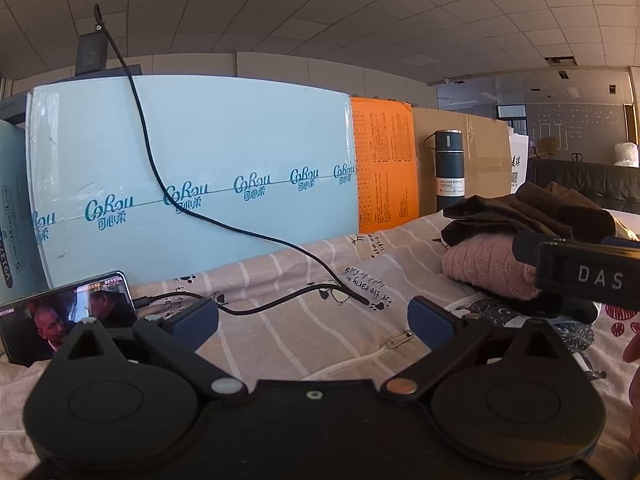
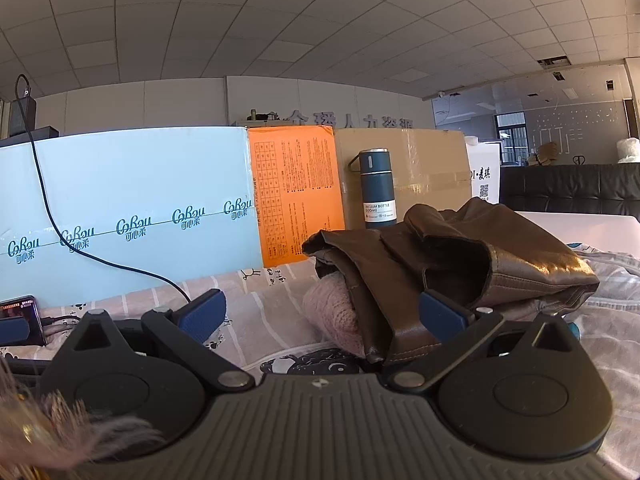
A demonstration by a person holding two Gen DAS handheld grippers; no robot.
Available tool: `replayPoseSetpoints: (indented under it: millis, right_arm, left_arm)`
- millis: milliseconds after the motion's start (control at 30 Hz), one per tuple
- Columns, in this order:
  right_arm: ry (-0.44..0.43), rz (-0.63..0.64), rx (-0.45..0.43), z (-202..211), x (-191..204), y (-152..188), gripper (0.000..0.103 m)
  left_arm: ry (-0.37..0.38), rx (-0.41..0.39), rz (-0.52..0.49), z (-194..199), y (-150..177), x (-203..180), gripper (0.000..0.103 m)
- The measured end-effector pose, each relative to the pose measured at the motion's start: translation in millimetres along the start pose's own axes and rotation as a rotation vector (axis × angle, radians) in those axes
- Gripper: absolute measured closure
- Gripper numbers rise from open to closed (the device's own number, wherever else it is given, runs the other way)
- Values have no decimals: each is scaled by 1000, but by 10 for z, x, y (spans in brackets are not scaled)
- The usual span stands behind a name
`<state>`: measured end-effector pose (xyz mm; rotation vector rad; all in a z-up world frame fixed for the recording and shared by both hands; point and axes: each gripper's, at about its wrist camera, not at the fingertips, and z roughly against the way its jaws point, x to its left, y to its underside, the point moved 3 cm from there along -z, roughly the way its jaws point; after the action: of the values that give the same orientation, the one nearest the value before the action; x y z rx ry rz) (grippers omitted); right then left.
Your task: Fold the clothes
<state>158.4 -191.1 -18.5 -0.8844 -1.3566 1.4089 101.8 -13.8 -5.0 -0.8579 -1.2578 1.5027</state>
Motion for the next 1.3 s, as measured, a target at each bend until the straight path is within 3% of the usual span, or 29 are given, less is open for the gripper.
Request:
replayPoseSetpoints:
  millis: [1300]
  right_arm:
    - [-12,-23,5,0,-29,2,0]
  left_arm:
    - [12,-7,-3,11,-13,-24,0]
